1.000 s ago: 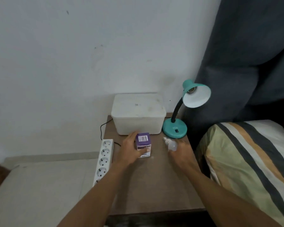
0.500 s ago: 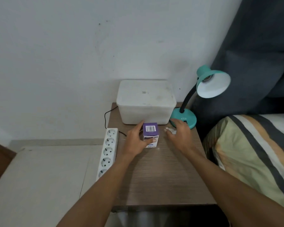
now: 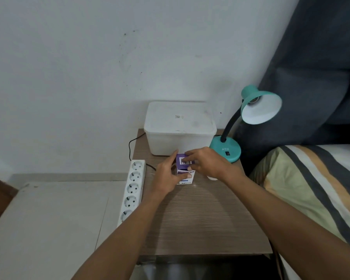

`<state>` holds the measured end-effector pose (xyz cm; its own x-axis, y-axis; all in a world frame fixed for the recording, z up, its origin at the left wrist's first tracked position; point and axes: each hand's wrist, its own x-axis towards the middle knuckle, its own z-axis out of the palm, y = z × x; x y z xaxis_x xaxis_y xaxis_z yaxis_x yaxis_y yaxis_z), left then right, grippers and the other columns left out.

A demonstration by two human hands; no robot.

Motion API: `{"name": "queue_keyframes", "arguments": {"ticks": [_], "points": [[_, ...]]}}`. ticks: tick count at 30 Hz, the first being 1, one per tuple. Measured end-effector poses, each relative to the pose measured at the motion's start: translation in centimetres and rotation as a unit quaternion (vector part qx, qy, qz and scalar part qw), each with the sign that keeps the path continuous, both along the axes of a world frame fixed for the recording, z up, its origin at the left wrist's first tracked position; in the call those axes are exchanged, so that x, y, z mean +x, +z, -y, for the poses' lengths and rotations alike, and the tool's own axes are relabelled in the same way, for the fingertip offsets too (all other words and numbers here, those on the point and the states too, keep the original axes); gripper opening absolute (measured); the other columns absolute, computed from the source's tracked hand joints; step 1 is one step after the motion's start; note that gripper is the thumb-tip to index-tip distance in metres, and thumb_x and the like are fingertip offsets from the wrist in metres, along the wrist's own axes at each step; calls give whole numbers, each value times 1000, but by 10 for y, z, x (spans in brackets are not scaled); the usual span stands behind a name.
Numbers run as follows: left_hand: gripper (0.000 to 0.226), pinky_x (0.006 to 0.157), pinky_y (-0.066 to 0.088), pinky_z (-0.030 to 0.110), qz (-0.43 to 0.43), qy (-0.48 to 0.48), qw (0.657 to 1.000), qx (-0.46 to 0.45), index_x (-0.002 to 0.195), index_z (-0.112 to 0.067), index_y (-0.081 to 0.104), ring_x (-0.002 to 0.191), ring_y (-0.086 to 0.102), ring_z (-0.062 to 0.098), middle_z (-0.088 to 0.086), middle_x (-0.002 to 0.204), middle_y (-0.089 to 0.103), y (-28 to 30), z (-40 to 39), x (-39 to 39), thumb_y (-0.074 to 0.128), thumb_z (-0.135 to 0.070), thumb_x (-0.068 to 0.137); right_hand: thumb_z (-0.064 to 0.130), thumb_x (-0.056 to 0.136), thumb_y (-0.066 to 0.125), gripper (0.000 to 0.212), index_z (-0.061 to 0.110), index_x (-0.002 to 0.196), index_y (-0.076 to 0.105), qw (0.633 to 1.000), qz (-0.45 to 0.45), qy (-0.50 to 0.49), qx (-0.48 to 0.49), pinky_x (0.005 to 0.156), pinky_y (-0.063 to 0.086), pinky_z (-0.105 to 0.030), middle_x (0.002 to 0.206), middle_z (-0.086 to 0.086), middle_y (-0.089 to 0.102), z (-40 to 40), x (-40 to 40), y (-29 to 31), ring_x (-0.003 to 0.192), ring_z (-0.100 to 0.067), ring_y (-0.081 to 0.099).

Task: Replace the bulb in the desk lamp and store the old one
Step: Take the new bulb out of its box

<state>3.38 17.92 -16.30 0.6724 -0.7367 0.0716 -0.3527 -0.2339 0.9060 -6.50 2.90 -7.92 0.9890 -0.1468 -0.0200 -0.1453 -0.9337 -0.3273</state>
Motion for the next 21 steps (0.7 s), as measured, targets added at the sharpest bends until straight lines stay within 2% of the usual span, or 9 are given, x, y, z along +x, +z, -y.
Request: {"name": "queue_keyframes", "arguments": {"ticks": [4, 12, 15, 17, 19, 21], "points": [[109, 103, 55, 37, -8, -6, 1000, -4, 156, -12, 37, 122, 64, 14, 7, 137, 64, -4, -2, 3, 96, -22, 65, 27, 89, 71, 45, 22, 133, 63, 999, -43, -6, 6, 99, 48, -36, 145, -5, 54, 5, 5, 0, 119, -25, 60], [104, 102, 56, 36, -3, -18, 1000, -6, 156, -13, 37, 119, 66, 11, 7, 136, 65, -9, 1, 5, 93, -17, 69, 25, 96, 61, 40, 18, 135, 59, 999, -11, 25, -26, 92, 53, -37, 143, -8, 56, 5, -3, -9, 110, -25, 65], [104, 100, 57, 33, 8, -16, 1000, -7, 157, -12, 36, 116, 67, 9, 7, 134, 67, -10, 1, 6, 93, -19, 70, 21, 97, 57, 34, 15, 130, 62, 998, 23, 47, -36, 86, 54, -37, 128, -8, 65, 2, -4, -8, 102, -24, 66], [104, 101, 56, 30, 13, -17, 1000, -13, 156, -10, 36, 116, 66, 5, 8, 134, 66, -11, 0, 5, 93, -18, 70, 23, 99, 52, 27, 17, 122, 66, 998, 41, 46, -20, 76, 53, -34, 110, -3, 71, 2, -4, -9, 87, -18, 66], [103, 102, 55, 32, 9, -17, 1000, -21, 156, -9, 36, 117, 64, 3, 8, 135, 65, -11, -1, 5, 93, -16, 70, 29, 101, 47, 24, 21, 107, 69, 999, 43, -1, 29, 67, 52, -35, 87, 1, 71, 4, -3, -10, 71, -14, 62], [105, 103, 56, 37, 2, -17, 999, -28, 156, -10, 36, 120, 65, 8, 5, 135, 65, -13, -1, 5, 94, -16, 69, 37, 101, 45, 32, 20, 92, 70, 989, 39, -80, 115, 66, 54, -41, 75, -1, 70, 5, -2, -9, 68, -19, 63]]}}
